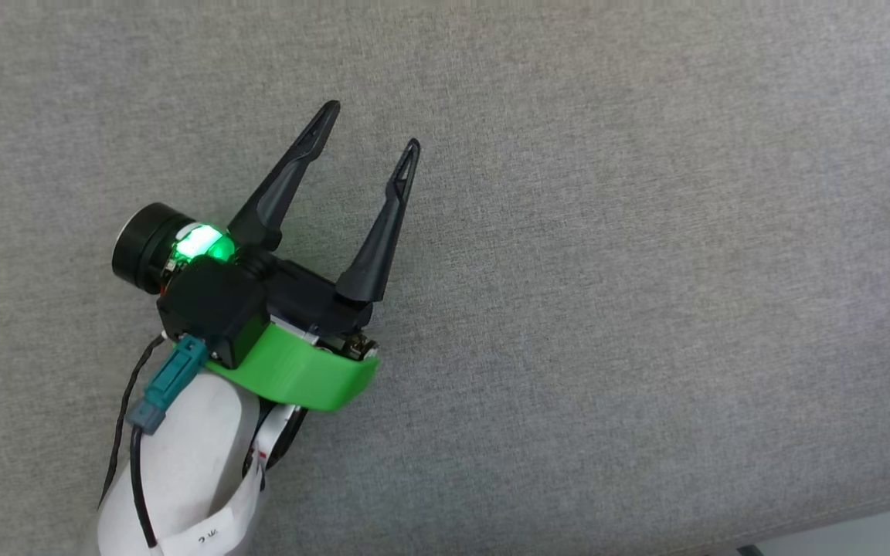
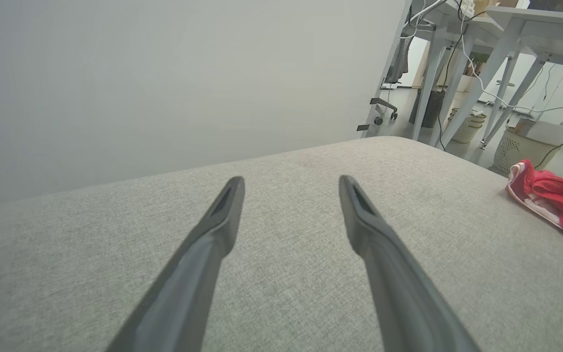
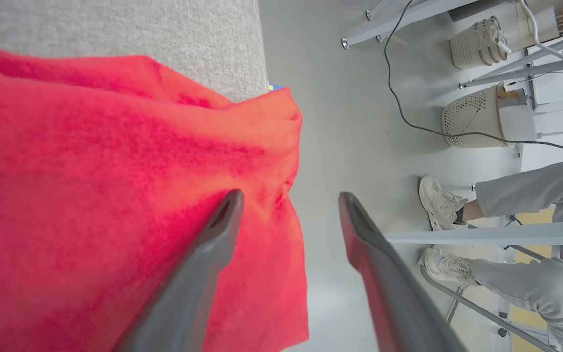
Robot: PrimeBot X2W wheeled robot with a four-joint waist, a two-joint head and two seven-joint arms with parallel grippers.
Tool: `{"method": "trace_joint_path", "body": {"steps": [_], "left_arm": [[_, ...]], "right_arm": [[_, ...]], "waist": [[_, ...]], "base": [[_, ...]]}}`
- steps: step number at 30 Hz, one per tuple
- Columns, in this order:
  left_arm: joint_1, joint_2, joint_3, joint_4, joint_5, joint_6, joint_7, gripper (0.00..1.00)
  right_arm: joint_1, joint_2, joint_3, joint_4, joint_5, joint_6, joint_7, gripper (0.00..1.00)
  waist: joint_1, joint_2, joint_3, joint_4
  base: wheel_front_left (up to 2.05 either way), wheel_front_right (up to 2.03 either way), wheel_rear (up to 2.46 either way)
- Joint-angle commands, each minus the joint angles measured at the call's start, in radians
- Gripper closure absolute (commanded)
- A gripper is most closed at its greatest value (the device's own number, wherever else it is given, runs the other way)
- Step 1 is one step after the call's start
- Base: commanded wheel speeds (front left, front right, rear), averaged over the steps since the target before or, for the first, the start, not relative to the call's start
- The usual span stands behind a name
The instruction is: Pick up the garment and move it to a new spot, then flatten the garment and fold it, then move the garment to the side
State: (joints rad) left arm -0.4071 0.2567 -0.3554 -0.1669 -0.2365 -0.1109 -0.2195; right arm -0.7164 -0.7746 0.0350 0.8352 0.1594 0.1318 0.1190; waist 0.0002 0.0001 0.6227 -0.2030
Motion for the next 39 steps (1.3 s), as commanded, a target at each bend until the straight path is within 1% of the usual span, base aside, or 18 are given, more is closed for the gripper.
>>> {"method": "trace_joint_path", "body": {"steps": [1, 5, 9, 14, 17, 21, 24, 25, 28, 32, 35, 37, 39], "left_arm": [[0.014, -0.001, 0.005, 0.011, -0.012, 0.006, -0.010, 0.00], [0.040, -0.006, 0.028, 0.059, -0.028, 0.015, -0.028, 0.00], [0.086, -0.013, 0.070, 0.112, -0.052, 0.029, -0.038, 0.00], [0.152, -0.022, 0.121, 0.167, -0.070, 0.043, -0.042, 0.00], [0.188, -0.035, 0.151, 0.176, -0.070, 0.049, -0.042, 0.00], [0.234, -0.059, 0.181, 0.194, -0.068, 0.055, -0.042, 0.00], [0.271, -0.078, 0.205, 0.213, -0.065, 0.055, -0.042, 0.00], [0.277, -0.080, 0.210, 0.215, -0.061, 0.057, -0.042, 0.00], [0.310, -0.094, 0.231, 0.228, -0.042, 0.057, -0.042, 0.00], [0.338, -0.115, 0.247, 0.249, -0.028, 0.047, -0.042, 0.00], [0.352, -0.138, 0.266, 0.269, -0.034, 0.045, -0.042, 0.00], [0.358, -0.145, 0.277, 0.280, -0.026, 0.043, -0.042, 0.00], [0.364, -0.151, 0.284, 0.290, -0.017, 0.036, -0.042, 0.00]], "right_arm": [[-0.013, 0.001, -0.006, 0.008, -0.005, -0.001, -0.012, 0.00], [-0.014, 0.004, 0.003, -0.011, 0.002, -0.001, -0.041, 0.00], [-0.012, 0.028, 0.032, -0.092, 0.026, -0.001, -0.054, 0.00], [0.035, 0.083, 0.061, -0.259, 0.102, -0.001, -0.044, 0.00], [0.081, 0.112, 0.046, -0.370, 0.117, -0.001, -0.054, 0.00], [0.179, 0.194, 0.014, -0.525, 0.134, -0.001, -0.067, 0.00], [0.287, 0.285, -0.017, -0.649, 0.143, -0.001, -0.078, 0.00], [0.309, 0.304, -0.020, -0.672, 0.145, -0.001, -0.080, 0.00], [0.409, 0.395, -0.035, -0.769, 0.135, -0.001, -0.124, 0.00], [0.513, 0.489, -0.041, -0.799, 0.141, -0.001, -0.176, 0.00], [0.570, 0.539, -0.037, -0.809, 0.133, -0.001, -0.225, 0.00], [0.602, 0.562, -0.030, -0.815, 0.103, -0.001, -0.263, 0.00], [0.631, 0.604, -0.035, -0.813, 0.092, -0.001, -0.299, 0.00]], "waist": [[-0.0002, -0.0001, -0.051, 0.010], [-0.0002, -0.0001, -0.130, 0.024], [-0.0002, -0.0001, -0.226, 0.041], [-0.0002, -0.0001, -0.340, 0.070], [-0.0002, -0.0001, -0.389, 0.091], [-0.0002, -0.0001, -0.450, 0.124], [-0.0002, -0.0001, -0.493, 0.150], [-0.0002, -0.0001, -0.501, 0.154], [-0.0002, -0.0001, -0.531, 0.174], [-0.0002, -0.0001, -0.556, 0.201], [-0.0002, -0.0001, -0.570, 0.219], [-0.0002, -0.0001, -0.578, 0.229], [-0.0002, -0.0001, -0.584, 0.236]], "base": [[0.00, 0.00, 0.00], [0.00, 0.00, 0.00], [0.00, 0.00, 0.00], [0.00, 0.00, 0.00], [0.00, 0.00, 0.00], [0.00, 0.00, 0.00], [0.00, 0.00, 0.00], [0.00, 0.00, 0.00], [0.00, 0.00, 0.00], [0.00, 0.00, 0.00], [0.00, 0.00, 0.00], [0.00, 0.00, 0.00], [0.00, 0.00, 0.00]]}}
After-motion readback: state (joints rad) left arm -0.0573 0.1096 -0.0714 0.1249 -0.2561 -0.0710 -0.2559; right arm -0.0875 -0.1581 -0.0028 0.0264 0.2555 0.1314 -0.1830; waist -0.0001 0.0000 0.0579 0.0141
